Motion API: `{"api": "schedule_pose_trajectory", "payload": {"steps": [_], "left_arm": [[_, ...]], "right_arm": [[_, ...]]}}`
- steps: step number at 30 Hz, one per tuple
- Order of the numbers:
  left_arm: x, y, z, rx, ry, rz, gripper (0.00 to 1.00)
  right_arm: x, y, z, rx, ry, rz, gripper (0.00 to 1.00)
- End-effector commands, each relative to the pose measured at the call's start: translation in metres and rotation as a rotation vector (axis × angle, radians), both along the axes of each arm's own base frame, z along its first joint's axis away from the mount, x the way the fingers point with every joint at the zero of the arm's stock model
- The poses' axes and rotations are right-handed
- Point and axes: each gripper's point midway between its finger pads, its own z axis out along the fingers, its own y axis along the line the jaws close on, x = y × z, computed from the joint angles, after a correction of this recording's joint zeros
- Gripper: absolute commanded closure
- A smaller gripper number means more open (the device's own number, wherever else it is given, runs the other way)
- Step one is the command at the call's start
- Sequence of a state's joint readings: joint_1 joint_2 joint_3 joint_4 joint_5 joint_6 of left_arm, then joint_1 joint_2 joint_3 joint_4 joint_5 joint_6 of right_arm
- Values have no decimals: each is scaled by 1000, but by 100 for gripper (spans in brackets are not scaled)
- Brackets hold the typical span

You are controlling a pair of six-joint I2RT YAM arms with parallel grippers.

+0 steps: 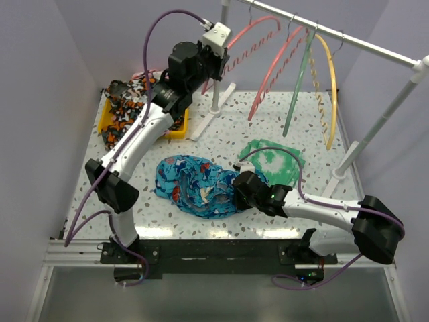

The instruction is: Place the shorts on the hanger

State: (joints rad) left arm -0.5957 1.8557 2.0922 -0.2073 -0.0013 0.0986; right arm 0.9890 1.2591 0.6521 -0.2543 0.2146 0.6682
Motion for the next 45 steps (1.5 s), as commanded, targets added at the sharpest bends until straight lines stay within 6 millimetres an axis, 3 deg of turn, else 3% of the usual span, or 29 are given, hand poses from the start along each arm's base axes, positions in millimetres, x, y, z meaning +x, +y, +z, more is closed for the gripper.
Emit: {"api": "schedule_pose_trajectory", "payload": {"steps": [1,3,10,23,31,37,38,40,41,43,44,45], "left_arm": [[-18,22,76,-158,-175,39,100],[-22,24,87,-191,-215,33,100],[-22,23,84,-211,-212,31,100],[-39,34,96,-229,-248,26,100],[-52,45,90,-213,-235,36,100],[-76,63,73,-184,-183,47,100],[-78,64,57,-164,-152,46,100],[-94,75,60,-159,-151,52,100],[-97,77,38,-117,-95,53,100],[-116,90,37,-103,-92,51,100],[-120,92,14,-60,-42,47,100],[-136,102,20,-53,-57,43,100]], "right_arm": [[6,5,9,27,-36,-2,100],[6,3,9,23,-37,-4,100],[5,-3,9,11,-45,-15,100],[6,-2,6,7,-48,-10,100],[6,-4,7,5,-56,-15,100],[7,-8,12,13,-73,-30,100],[8,-10,13,14,-79,-36,100],[8,-12,14,13,-82,-42,100],[9,-13,16,16,-89,-51,100],[8,-18,17,6,-91,-66,100],[8,-19,18,6,-93,-72,100],[9,-23,19,-3,-99,-82,100]]}}
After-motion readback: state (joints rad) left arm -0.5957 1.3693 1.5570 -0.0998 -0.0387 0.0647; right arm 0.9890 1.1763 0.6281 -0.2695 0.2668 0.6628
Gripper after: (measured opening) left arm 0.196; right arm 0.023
